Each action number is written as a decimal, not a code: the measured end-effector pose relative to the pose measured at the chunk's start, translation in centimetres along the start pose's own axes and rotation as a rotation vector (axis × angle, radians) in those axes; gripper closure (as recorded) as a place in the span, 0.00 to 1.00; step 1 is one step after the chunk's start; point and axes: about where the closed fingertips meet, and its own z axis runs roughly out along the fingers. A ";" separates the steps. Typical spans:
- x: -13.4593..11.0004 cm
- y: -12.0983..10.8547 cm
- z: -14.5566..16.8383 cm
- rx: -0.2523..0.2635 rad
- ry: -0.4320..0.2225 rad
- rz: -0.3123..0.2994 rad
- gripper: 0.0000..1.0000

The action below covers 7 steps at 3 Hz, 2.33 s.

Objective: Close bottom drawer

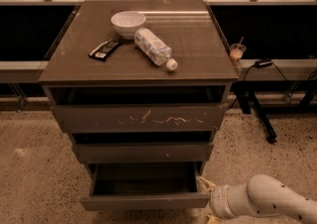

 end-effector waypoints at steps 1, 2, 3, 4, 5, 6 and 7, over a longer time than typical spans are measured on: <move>3.1 -1.6 3.8 -0.048 -0.005 0.001 0.00; 7.1 -2.9 8.9 -0.098 -0.053 -0.005 0.00; 11.0 -3.1 14.4 -0.130 -0.108 0.012 0.19; 13.2 -1.5 19.1 -0.172 -0.190 0.038 0.42; 12.7 -0.9 20.1 -0.168 -0.319 0.017 0.65; 12.0 0.1 20.8 -0.193 -0.337 -0.013 0.71; 12.1 -0.3 23.2 -0.144 -0.288 0.010 0.48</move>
Offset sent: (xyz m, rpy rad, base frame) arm 0.0303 0.0194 -0.2373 0.1975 0.1747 0.1170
